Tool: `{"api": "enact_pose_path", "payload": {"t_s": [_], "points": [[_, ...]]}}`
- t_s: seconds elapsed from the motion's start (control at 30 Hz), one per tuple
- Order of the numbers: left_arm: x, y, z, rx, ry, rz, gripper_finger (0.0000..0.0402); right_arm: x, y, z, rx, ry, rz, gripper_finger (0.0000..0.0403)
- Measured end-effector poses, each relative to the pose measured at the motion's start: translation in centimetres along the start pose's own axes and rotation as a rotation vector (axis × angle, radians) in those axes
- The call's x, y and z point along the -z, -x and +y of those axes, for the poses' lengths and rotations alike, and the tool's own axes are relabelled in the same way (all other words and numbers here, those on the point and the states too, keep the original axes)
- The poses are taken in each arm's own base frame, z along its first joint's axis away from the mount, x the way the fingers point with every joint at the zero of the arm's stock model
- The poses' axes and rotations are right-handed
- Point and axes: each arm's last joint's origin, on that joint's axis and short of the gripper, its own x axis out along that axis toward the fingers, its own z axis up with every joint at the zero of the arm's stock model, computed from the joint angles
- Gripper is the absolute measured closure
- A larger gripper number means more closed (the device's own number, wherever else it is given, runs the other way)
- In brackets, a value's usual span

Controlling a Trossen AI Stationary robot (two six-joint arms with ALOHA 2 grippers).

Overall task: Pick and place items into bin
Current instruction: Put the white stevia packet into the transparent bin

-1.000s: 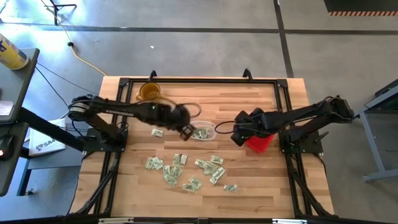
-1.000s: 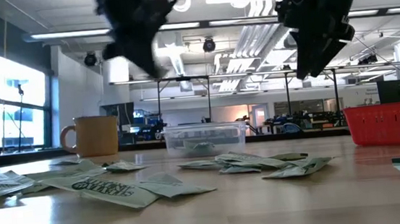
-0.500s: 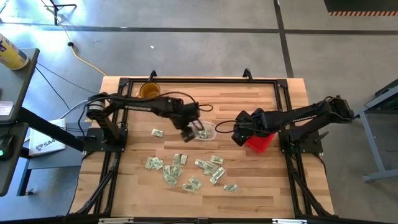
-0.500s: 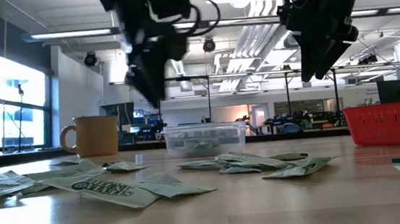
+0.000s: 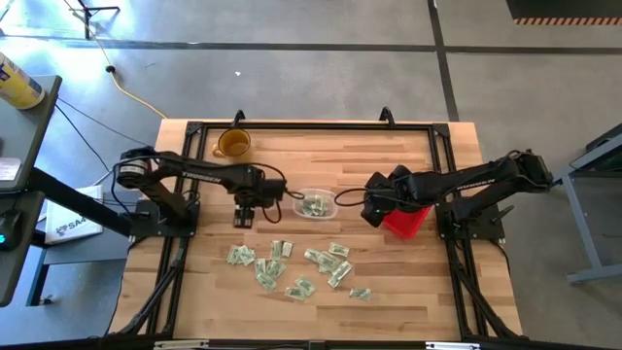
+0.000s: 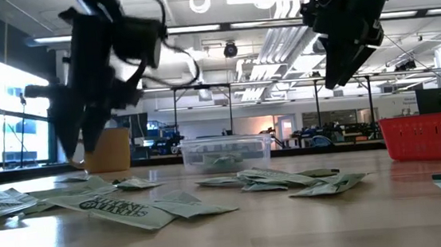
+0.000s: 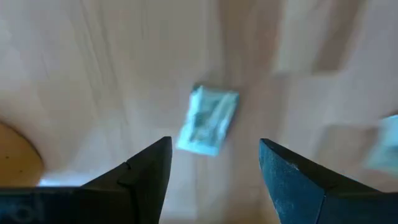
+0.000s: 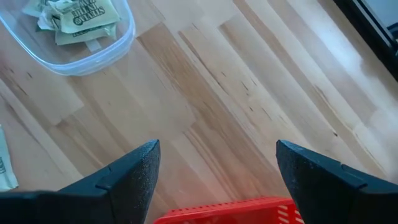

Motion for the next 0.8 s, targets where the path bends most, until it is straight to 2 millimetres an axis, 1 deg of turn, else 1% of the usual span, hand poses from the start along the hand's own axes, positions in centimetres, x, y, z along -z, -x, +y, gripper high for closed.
{"api": "enact_pose_path", "payload": {"t_s": [0.07,0.2,0.33,0.4,0.47,0.5,0.57,0.67,0.7,0.73,0.8], "points": [[0.3,-1.2,-0.2,0.007,-0.033,0.000,0.0127,0.0,0.0,0.0,-0.001,0.000,-0.001,0.0091],[0.6,-2.8,-0.5,0.018,-0.039,-0.030,0.0126,0.0,0.0,0.0,0.000,-0.004,-0.001,0.0091],[0.6,-3.9,-0.5,-0.025,-0.023,-0.078,0.0129,0.0,0.0,0.0,-0.001,-0.010,0.000,0.0091],[0.8,-4.1,-0.6,-0.026,-0.023,-0.083,0.0145,0.0,0.0,0.0,-0.001,-0.010,0.000,0.0091],[0.8,-4.3,-0.6,-0.024,-0.024,-0.082,0.0177,0.0,0.0,0.0,-0.001,-0.011,0.001,0.0091],[0.8,-4.3,-0.6,-0.023,-0.024,-0.082,0.0201,0.0,0.0,0.0,-0.001,-0.010,0.001,0.0091],[0.8,-4.2,-0.6,-0.025,-0.025,-0.084,0.0255,0.0,0.0,0.0,0.000,-0.010,0.002,0.0091],[0.4,-3.9,-0.5,-0.042,-0.029,-0.089,0.0352,0.0,0.0,0.0,0.004,-0.009,0.000,0.0091],[0.1,-3.6,-0.3,-0.063,-0.025,-0.100,0.0373,0.0,0.0,0.0,0.006,-0.009,0.000,0.0091],[-0.3,-3.0,-0.2,-0.074,-0.015,-0.116,0.0381,0.0,0.0,0.0,0.008,-0.007,0.001,0.0091],[-1.1,-1.3,0.2,-0.089,-0.008,-0.138,0.0371,0.1,0.0,-0.1,0.011,-0.005,0.004,0.0091]]}}
